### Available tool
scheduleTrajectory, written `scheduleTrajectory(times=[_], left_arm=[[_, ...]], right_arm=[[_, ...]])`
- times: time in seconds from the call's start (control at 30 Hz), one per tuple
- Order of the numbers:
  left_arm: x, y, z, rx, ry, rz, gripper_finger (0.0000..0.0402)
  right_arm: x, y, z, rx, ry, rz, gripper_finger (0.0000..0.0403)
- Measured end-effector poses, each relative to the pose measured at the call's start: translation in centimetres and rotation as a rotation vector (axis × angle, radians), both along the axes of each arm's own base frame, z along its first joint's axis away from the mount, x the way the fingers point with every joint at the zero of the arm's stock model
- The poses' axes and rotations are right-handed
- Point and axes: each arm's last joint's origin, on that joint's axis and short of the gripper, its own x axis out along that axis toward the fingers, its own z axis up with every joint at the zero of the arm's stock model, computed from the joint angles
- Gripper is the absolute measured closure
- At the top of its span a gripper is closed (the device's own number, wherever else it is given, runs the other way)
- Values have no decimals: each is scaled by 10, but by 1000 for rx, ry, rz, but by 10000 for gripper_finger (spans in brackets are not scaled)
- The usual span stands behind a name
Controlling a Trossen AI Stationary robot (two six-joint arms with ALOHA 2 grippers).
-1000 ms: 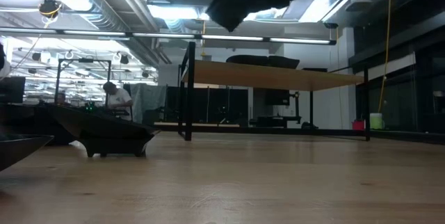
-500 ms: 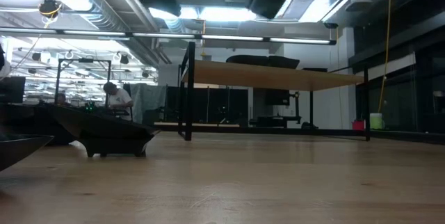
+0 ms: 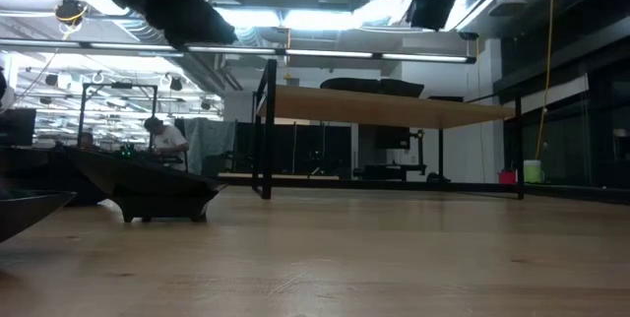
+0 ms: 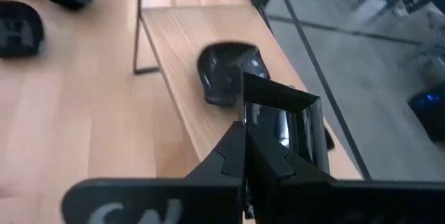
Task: Pick & Place Mini shaped plates
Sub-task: Stack the square plate on top of the square plate on the shelf
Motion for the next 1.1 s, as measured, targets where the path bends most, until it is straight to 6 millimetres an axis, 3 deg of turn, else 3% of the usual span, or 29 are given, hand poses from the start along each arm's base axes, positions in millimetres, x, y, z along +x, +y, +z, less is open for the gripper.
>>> scheduleTrajectory(times=[0.27,0.57,0.93,1.1], left_arm=[[-3,-8,-15,-41,-100,-37,283],[-3,-21,-14,-57,-112,-100,282],[-4,-25,-14,-42,-108,-125,282],[-4,-25,-14,-39,-107,-125,285]], right_arm=[[9,-9,-15,4,84,-68,398],[-2,-49,-25,-5,210,-242,398],[-14,-78,-26,-24,276,-146,398],[-17,-87,-43,-4,284,-120,398]])
